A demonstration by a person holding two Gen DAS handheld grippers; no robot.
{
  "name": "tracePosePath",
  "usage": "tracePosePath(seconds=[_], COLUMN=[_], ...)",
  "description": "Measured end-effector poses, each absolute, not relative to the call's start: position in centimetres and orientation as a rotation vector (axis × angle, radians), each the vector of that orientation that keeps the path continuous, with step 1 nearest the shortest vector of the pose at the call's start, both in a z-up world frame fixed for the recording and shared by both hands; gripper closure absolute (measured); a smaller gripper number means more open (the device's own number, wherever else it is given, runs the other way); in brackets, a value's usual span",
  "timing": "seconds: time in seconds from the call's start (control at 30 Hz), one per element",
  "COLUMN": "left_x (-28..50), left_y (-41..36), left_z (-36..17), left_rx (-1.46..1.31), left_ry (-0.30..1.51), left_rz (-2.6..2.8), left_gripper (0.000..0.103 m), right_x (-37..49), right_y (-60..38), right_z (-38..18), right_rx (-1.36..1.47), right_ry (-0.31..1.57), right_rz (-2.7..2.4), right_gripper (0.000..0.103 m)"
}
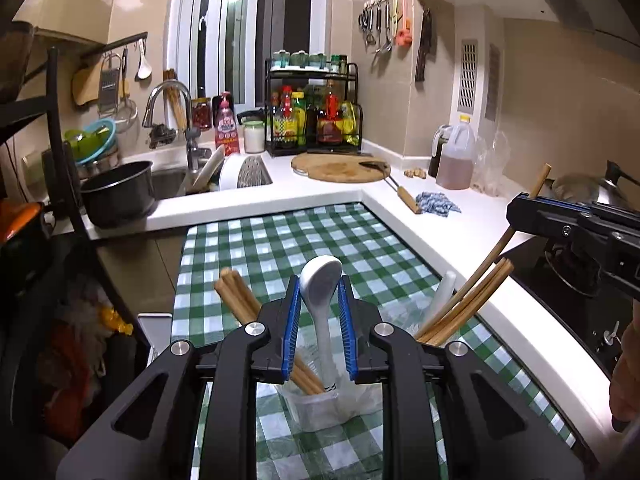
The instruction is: Organize utensils
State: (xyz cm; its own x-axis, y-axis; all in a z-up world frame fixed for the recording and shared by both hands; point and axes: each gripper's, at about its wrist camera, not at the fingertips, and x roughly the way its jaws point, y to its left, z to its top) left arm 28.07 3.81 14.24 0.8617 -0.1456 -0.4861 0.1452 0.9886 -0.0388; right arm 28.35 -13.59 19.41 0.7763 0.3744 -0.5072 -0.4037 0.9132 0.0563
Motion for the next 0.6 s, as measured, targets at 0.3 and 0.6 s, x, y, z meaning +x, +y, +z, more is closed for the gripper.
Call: tracePosePath(seconds=[0.3,0.6], left_x=[25.8,17.7], left_y=[4.6,6.0], left_z=[15.4,17.0], left_rx=[-0.015,-0.105], left_ry=[0.466,0.372], left_rz=[-0.125,-0.056], left_gripper=[0.074,0.029], right_x=[27.3,19.5], right_y=[-14.5,-17.0], right_z=[19.3,20.8], right_rx=[-0.054,-0.060], right_ry=[0.553,0.448], right_rz=[0.369,0.317], right_gripper=[0.067,0.014])
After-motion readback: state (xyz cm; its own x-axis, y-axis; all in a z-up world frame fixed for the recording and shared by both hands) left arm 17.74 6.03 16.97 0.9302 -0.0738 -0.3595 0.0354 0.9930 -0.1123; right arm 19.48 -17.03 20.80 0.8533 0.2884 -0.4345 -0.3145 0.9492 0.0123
